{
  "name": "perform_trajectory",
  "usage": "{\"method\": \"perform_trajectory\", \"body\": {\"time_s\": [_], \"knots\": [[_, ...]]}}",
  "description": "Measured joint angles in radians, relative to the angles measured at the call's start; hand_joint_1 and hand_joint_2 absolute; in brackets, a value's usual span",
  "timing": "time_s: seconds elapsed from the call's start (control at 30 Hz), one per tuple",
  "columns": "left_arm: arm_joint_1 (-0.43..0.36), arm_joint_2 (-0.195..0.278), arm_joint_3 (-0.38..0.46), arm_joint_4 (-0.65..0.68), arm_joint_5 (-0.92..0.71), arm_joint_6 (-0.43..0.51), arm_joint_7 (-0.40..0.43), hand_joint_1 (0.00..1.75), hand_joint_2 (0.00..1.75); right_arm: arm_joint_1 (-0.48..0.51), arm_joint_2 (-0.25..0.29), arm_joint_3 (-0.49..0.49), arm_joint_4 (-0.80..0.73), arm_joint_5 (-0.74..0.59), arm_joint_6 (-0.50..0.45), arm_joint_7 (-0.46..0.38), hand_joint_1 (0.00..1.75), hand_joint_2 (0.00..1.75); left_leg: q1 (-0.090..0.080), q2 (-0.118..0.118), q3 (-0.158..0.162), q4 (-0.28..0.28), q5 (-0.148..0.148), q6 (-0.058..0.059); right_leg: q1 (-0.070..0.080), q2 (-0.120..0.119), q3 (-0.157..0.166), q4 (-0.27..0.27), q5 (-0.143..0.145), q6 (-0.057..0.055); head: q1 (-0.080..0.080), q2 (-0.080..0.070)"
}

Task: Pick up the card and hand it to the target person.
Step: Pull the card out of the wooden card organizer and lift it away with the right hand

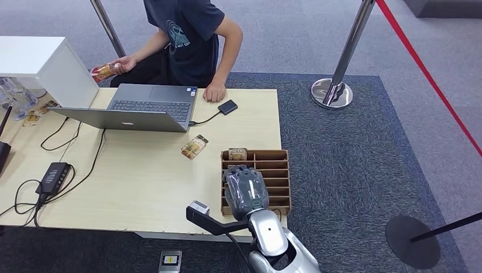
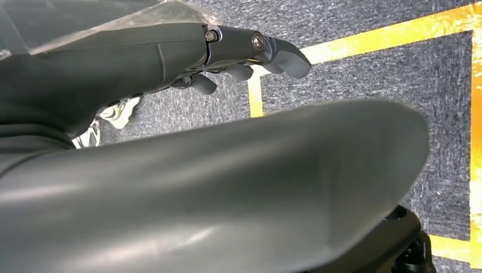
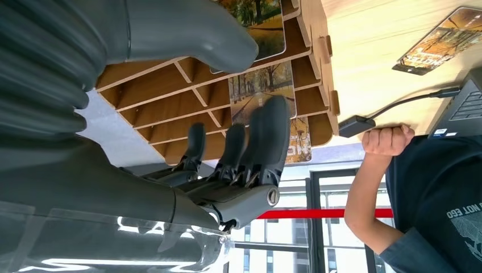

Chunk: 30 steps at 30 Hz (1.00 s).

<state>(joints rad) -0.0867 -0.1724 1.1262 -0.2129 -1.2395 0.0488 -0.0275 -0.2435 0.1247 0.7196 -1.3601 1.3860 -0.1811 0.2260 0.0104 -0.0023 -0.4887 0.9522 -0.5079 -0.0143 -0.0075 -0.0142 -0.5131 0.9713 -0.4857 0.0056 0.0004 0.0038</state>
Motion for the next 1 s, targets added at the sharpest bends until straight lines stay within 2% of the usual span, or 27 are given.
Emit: {"method": "perform_trajectory", "body": {"time_s": [0.13, 0.3, 0.5, 0.67, 1.0], "knots": [[0.000, 0.000, 0.000, 0.000, -0.001, -0.002, 0.000, 0.00, 0.00, 0.001, 0.005, -0.004, 0.003, 0.000, -0.001, 0.002, 0.60, 1.75, 0.000, 0.000, 0.000, 0.000, 0.000, 0.000, 0.000, 0.000, 0.000, 0.000, 0.000, 0.000, 0.000, 0.000], [0.000, 0.000, 0.000, 0.000, -0.001, -0.002, 0.000, 0.00, 0.00, 0.002, 0.009, -0.012, 0.010, 0.001, -0.001, 0.005, 0.57, 1.75, 0.000, 0.000, 0.000, 0.000, 0.000, 0.000, 0.000, 0.000, 0.000, 0.000, 0.000, 0.000, 0.000, 0.000], [0.000, 0.000, 0.000, 0.000, -0.004, -0.004, 0.004, 0.00, 0.00, 0.002, 0.017, -0.023, 0.029, 0.006, 0.000, 0.009, 0.64, 1.75, 0.000, 0.000, 0.000, 0.000, 0.000, 0.000, 0.000, 0.000, 0.000, 0.000, 0.000, 0.000, 0.000, 0.000], [0.000, 0.000, 0.000, 0.000, -0.008, -0.005, 0.004, 0.00, 0.00, 0.002, 0.028, -0.031, 0.051, 0.016, 0.001, 0.014, 0.78, 1.75, 0.000, 0.000, 0.000, 0.000, 0.000, 0.000, 0.000, 0.000, 0.000, 0.000, 0.000, 0.000, 0.000, 0.000], [0.000, 0.000, 0.000, 0.000, -0.012, -0.005, 0.004, 0.00, 0.00, 0.003, 0.041, -0.048, 0.089, 0.023, 0.000, 0.019, 0.79, 1.75, 0.000, 0.000, 0.000, 0.000, 0.000, 0.000, 0.000, 0.000, 0.000, 0.000, 0.000, 0.000, 0.000, 0.000]]}}
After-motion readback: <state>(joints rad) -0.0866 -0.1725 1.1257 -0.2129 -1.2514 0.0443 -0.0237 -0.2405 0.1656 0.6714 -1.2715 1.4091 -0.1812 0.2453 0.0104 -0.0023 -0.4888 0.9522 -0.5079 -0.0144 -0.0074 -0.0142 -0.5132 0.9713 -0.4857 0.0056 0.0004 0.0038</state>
